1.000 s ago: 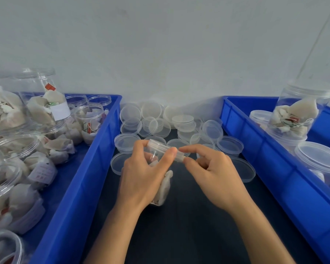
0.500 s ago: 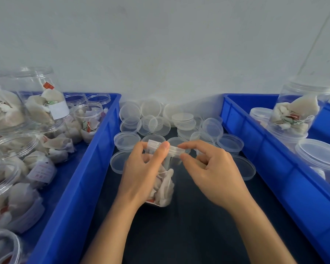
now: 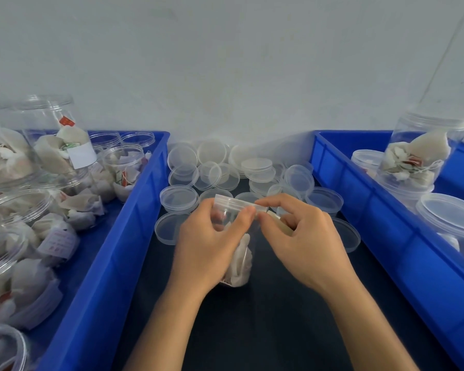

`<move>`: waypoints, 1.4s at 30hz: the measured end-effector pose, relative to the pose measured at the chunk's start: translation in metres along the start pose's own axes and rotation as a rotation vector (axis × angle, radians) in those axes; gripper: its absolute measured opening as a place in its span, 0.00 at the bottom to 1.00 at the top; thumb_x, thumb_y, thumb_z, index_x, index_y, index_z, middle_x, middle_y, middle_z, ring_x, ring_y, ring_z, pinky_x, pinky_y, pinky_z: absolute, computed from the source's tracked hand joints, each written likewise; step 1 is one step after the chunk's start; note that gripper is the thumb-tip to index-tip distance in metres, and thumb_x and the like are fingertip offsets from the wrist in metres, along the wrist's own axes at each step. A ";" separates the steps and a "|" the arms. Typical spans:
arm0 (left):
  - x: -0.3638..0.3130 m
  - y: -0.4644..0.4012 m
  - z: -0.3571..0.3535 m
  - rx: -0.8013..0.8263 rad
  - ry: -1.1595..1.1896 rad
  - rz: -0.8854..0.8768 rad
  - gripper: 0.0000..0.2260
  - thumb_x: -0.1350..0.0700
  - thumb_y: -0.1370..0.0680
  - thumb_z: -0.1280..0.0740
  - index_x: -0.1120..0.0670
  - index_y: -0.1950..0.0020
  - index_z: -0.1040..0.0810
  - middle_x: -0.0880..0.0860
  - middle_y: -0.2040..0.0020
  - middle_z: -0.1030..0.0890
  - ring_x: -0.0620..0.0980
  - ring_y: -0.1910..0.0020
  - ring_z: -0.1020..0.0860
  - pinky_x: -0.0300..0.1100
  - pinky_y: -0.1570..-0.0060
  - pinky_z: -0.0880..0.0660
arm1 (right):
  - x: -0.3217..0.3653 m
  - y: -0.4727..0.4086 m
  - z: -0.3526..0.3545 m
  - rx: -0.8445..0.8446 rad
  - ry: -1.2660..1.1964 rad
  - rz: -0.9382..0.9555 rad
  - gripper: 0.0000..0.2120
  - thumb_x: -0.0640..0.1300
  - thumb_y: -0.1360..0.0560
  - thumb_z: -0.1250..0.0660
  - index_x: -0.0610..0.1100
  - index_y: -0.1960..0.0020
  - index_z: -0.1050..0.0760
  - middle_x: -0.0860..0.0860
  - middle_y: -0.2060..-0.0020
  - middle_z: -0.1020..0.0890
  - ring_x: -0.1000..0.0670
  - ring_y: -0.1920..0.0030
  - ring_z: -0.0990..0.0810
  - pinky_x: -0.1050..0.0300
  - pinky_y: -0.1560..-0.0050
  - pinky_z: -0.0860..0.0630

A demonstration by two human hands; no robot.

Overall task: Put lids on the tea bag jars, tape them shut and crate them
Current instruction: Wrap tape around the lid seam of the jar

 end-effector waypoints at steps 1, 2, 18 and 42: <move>0.000 0.001 -0.002 -0.006 0.010 0.008 0.20 0.27 0.28 0.33 0.40 0.46 0.21 0.40 0.51 0.15 0.37 0.52 0.17 0.38 0.55 0.21 | 0.001 0.000 -0.001 0.000 0.006 0.004 0.10 0.63 0.22 0.37 0.68 0.42 0.24 0.52 0.74 0.27 0.54 0.74 0.31 0.56 0.68 0.30; 0.000 0.002 -0.005 -0.011 0.022 0.021 0.19 0.28 0.27 0.33 0.40 0.46 0.22 0.38 0.51 0.16 0.35 0.53 0.17 0.34 0.58 0.23 | 0.002 0.000 -0.002 0.004 0.007 0.006 0.10 0.62 0.22 0.37 0.68 0.41 0.24 0.51 0.74 0.27 0.54 0.74 0.30 0.56 0.68 0.31; 0.015 -0.008 0.002 0.010 0.153 0.074 0.22 0.29 0.29 0.36 0.43 0.47 0.18 0.43 0.53 0.14 0.39 0.54 0.17 0.43 0.54 0.21 | -0.005 -0.005 -0.009 0.069 -0.166 -0.036 0.12 0.53 0.18 0.34 0.69 0.39 0.20 0.53 0.75 0.27 0.56 0.73 0.31 0.56 0.66 0.30; -0.003 -0.003 0.012 -0.118 -0.077 -0.076 0.23 0.27 0.32 0.33 0.39 0.45 0.21 0.40 0.47 0.20 0.34 0.46 0.23 0.35 0.54 0.27 | -0.001 -0.001 -0.011 -0.025 -0.122 -0.027 0.08 0.56 0.19 0.32 0.68 0.42 0.22 0.45 0.71 0.26 0.53 0.73 0.32 0.52 0.68 0.27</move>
Point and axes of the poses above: each hand's wrist, its own y-axis away from the middle knuckle, its own z-axis out of the back of the hand, x = y × z, the point moved 9 cm from there along -y, towards the middle knuckle
